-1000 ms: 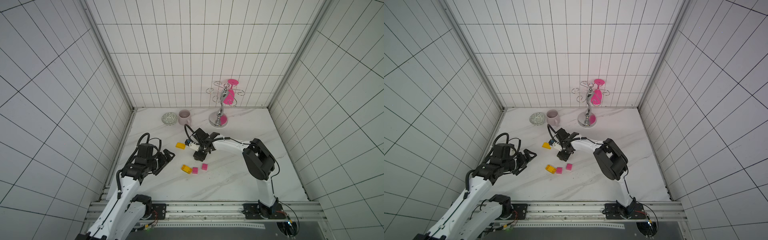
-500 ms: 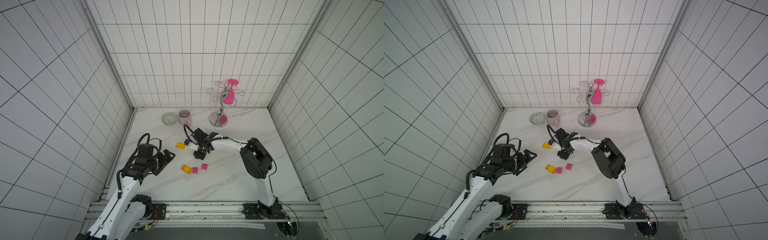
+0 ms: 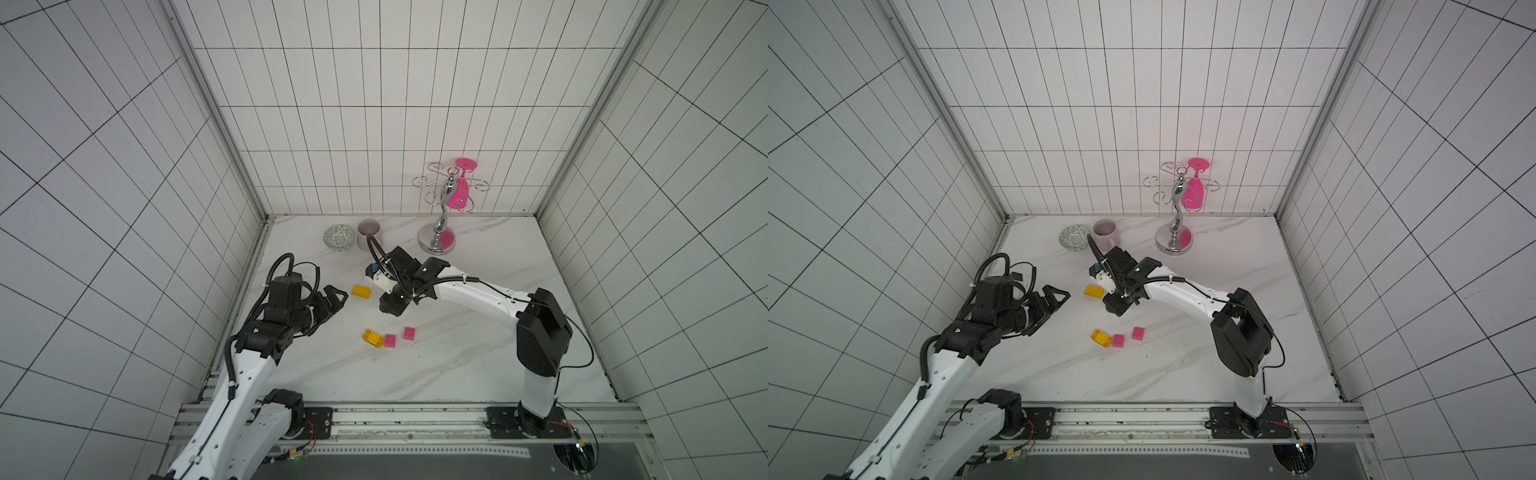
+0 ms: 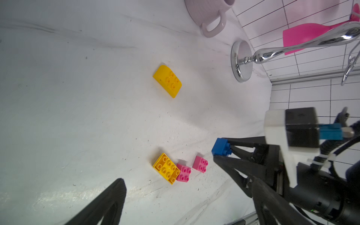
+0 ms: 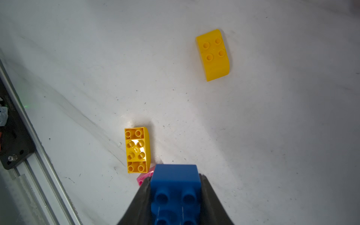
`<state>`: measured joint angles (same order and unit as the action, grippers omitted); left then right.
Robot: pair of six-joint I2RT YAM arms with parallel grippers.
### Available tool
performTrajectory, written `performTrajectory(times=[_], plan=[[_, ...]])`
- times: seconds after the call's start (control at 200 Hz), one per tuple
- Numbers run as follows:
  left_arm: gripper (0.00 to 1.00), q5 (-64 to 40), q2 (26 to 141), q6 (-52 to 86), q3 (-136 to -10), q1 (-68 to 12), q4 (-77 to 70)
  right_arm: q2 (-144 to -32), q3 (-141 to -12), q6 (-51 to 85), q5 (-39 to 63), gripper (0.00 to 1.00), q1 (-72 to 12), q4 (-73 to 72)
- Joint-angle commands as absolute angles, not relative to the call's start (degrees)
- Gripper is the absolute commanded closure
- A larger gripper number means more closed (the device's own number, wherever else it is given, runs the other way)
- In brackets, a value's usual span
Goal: Assemble the letter s with lego
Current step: Assemble the lego brick with the lego brick.
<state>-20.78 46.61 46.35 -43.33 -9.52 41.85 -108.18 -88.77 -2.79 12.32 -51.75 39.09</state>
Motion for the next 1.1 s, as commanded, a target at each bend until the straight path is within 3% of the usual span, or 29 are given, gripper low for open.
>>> performTrajectory(times=[0.0,0.405,1.094], plan=[[0.02,-19.2,46.2,44.1,-44.2,-9.2,42.6,-109.6,-89.1,0.9,13.4,0.78,-54.5,41.7],[0.02,-19.4,45.0,43.6,-42.3,-9.2,43.8,-112.7,-85.9,3.1,11.7,0.8,-59.5,37.5],[0.02,-19.3,44.8,43.2,-40.7,-9.9,43.6,-114.8,-82.8,0.0,10.2,0.82,-60.2,35.0]])
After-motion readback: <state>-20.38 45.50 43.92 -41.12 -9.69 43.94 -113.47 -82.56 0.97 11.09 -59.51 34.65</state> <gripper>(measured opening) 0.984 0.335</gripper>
